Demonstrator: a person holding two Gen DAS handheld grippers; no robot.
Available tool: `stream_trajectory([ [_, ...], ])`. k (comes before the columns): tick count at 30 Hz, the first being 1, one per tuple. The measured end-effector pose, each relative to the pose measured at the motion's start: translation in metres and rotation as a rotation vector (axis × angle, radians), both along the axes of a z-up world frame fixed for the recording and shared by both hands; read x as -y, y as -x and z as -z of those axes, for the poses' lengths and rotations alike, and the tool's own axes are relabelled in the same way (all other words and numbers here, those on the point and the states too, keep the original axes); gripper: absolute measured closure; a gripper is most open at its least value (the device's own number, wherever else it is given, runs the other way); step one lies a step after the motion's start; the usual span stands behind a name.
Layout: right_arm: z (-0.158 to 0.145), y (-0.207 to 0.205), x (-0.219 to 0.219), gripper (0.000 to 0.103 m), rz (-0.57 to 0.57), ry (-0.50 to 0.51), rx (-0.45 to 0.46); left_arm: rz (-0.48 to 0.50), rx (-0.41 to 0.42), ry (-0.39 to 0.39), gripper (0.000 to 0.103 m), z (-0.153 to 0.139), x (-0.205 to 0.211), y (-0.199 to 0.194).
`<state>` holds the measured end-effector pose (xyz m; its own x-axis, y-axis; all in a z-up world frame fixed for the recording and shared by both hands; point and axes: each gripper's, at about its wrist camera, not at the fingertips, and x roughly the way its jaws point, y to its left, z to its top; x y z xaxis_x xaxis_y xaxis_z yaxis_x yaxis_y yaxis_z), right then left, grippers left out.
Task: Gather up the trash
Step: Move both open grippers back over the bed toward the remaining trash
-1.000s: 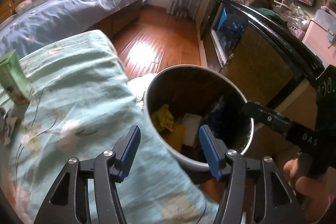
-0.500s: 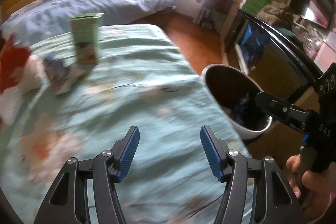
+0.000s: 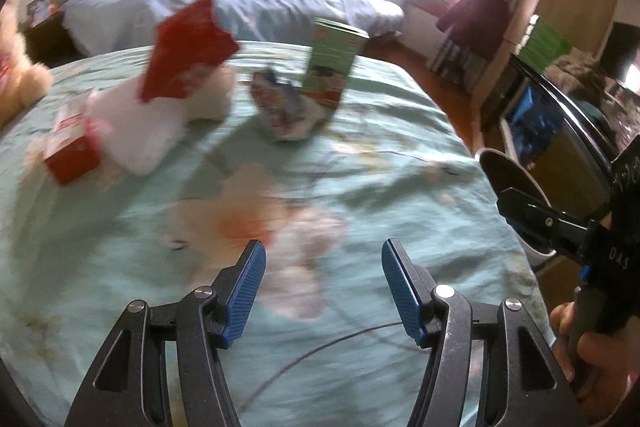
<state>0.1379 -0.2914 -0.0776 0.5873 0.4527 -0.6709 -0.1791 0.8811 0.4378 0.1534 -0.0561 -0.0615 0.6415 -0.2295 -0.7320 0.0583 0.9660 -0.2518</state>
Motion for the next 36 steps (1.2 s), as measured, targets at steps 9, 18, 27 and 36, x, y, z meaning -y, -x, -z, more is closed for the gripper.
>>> stream_trajectory([
  [9,0.004,-0.013,-0.046,0.018,-0.081,0.003,-0.006,-0.108,-0.004,0.004,0.043,-0.006,-0.05,0.013],
  [18,0.005,-0.023,-0.099,0.018,-0.175,0.002,-0.006,-0.229,-0.001,0.004,0.043,-0.012,-0.099,0.02],
  [27,0.007,-0.039,-0.135,0.019,-0.211,0.024,-0.002,-0.304,-0.018,-0.023,0.042,-0.01,-0.129,-0.005],
  [36,0.013,-0.059,-0.153,0.02,-0.2,0.067,-0.004,-0.313,-0.029,-0.035,0.04,0.001,-0.14,-0.047],
])
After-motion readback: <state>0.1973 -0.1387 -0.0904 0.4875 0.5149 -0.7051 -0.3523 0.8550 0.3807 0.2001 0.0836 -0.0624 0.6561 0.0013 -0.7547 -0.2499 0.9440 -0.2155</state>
